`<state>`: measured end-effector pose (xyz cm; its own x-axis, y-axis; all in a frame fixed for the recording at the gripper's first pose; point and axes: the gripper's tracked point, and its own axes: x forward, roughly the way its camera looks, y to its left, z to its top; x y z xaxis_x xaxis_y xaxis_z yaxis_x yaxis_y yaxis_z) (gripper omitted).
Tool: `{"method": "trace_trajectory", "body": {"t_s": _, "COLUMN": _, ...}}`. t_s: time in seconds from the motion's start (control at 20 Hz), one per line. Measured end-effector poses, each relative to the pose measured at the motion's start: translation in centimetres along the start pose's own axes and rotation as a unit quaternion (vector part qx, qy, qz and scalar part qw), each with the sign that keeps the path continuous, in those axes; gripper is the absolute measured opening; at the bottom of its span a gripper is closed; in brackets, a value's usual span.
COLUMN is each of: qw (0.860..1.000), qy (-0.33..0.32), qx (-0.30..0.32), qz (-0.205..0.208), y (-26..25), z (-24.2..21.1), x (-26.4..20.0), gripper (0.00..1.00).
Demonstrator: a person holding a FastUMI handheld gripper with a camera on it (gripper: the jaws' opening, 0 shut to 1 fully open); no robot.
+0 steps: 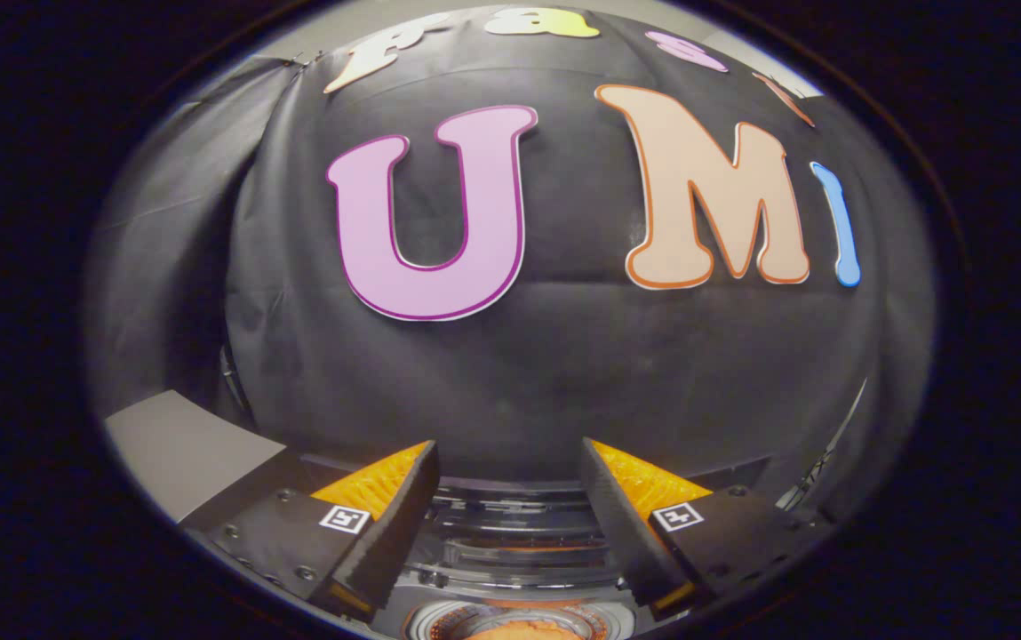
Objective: Put the clothes into the washing machine and then close the washing machine lid.
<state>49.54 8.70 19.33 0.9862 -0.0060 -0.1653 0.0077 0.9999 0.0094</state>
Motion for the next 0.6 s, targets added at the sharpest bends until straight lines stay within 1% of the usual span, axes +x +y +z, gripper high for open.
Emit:
{"method": "trace_trajectory", "body": {"t_s": 0.15, "qw": 1.0, "qy": 0.016, "qx": -0.018, "qz": -0.014, "y": -0.3, "z": -1.2, "x": 0.9, "gripper": 1.0}}
{"method": "trace_trajectory", "body": {"t_s": 0.25, "qw": 1.0, "qy": 0.014, "qx": -0.015, "qz": -0.021, "y": -0.5, "z": -1.2, "x": 0.9, "gripper": 1.0}}
{"method": "trace_trajectory", "body": {"t_s": 0.6, "qw": 0.999, "qy": 0.011, "qx": -0.021, "qz": -0.022, "y": -0.3, "z": -1.7, "x": -2.4, "gripper": 1.0}}
